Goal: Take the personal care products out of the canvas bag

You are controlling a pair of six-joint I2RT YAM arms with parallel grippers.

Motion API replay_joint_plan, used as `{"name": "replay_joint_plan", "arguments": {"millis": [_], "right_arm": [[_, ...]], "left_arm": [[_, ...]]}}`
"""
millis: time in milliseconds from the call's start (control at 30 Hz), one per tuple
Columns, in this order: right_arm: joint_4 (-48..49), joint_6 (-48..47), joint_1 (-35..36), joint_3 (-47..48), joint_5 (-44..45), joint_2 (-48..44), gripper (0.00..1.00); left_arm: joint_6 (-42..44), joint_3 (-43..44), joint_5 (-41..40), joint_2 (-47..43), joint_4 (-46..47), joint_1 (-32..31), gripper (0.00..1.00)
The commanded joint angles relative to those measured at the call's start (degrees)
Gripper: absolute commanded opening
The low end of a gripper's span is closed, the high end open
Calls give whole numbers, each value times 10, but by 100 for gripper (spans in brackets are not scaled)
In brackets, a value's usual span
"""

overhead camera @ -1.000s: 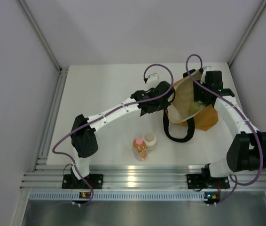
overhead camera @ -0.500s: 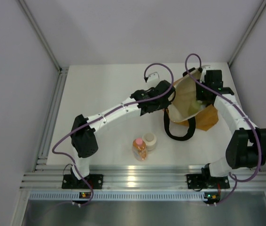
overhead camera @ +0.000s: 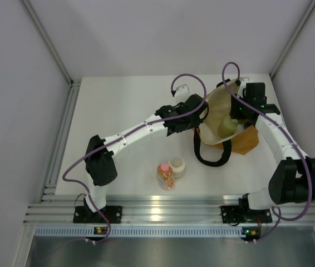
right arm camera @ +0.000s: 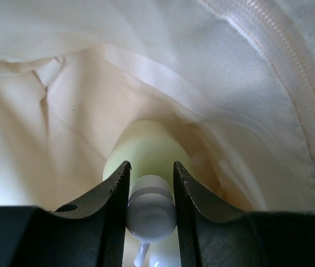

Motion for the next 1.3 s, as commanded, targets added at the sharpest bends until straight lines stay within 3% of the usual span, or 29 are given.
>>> {"name": "replay_joint_plan", "arguments": {"millis": [0,767,1267], "right_arm": [[26,19,4,41,-22,-53,0],[20,34,91,45,54,-83,0],[-36,42,129,93,123,-94,0]], "left_arm": [[1,19,-25,3,1,-2,0],[4,18,-35,3,0,0,0],[3,16,-41,1,0,0,0]]}}
